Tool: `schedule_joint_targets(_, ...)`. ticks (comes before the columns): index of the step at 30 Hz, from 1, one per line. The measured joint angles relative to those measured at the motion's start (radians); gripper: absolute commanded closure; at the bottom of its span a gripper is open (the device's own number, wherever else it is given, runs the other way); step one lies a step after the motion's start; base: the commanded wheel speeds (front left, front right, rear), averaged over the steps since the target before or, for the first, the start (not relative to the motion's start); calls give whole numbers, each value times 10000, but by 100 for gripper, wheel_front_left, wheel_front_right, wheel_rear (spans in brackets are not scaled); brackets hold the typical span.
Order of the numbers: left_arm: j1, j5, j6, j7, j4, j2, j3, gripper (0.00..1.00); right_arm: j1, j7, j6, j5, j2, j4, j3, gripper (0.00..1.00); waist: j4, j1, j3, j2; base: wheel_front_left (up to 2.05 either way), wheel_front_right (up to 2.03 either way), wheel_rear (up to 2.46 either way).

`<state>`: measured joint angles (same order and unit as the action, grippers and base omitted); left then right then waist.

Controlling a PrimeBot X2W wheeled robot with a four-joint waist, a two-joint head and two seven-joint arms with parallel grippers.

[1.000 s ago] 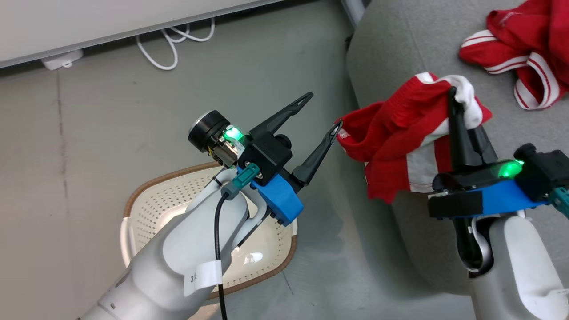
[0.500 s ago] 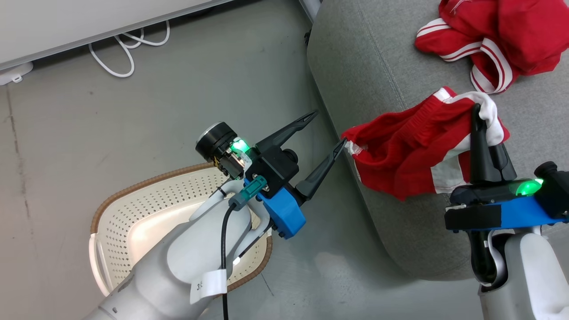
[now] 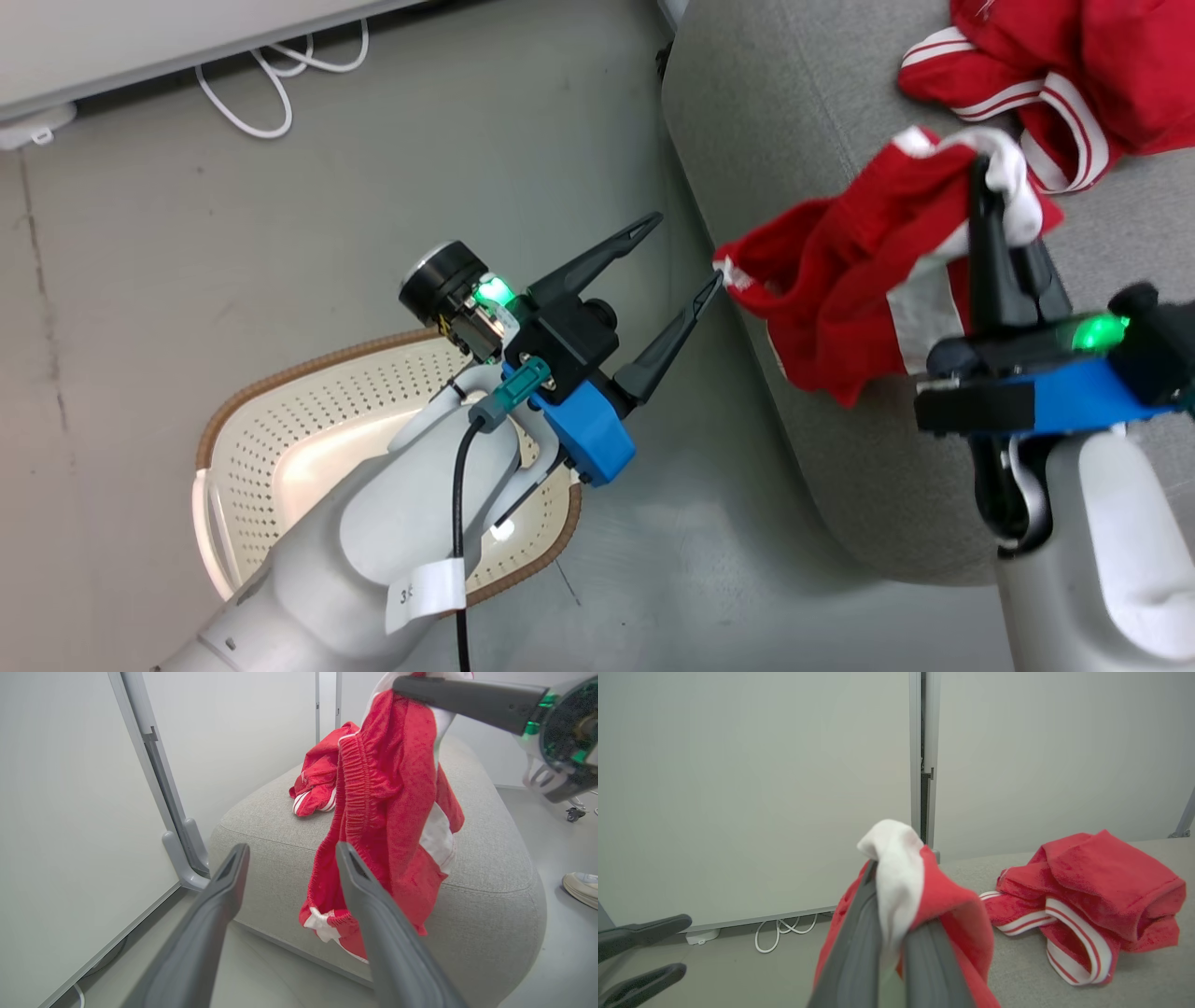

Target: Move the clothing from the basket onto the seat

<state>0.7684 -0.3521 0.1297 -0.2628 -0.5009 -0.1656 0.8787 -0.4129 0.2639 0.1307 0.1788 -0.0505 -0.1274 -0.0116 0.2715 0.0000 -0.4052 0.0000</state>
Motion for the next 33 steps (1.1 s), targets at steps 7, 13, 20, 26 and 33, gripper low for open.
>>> schedule_joint_targets(7, 453, 247, 0, 0, 247, -194, -261, 0, -2153, 0, 0, -407, -15, 150, -351, 100, -75, 1, -845, 0, 0, 0, 0)
schedule_joint_targets(13, 1012, 497, 0, 0, 424, -364, -299, 0, -4524, 2, 0, -640, -719, 554, -1457, 100, -167, 1, -1918, 0, 0, 0, 0)
schedule_joint_targets(20, 1685, 704, 0, 4, 585, -589, -322, 0, -6903, 0, 4, -882, -2940, 341, -2757, 100, -304, 1, -3160, 0, 0, 0, 0)
schedule_joint_targets(26, 1986, 803, -2, 69, 777, -752, -290, 0, -7984, 0, 0, -619, -4773, -1120, -4013, 100, -328, 2, -3948, 0, 0, 0, 0)
schedule_joint_targets(33, 2018, 809, -10, 138, 918, -863, -211, 0, -7149, 4, 0, -813, -4890, -2084, -3996, 100, -177, 1, -4293, 0, 0, 0, 0)
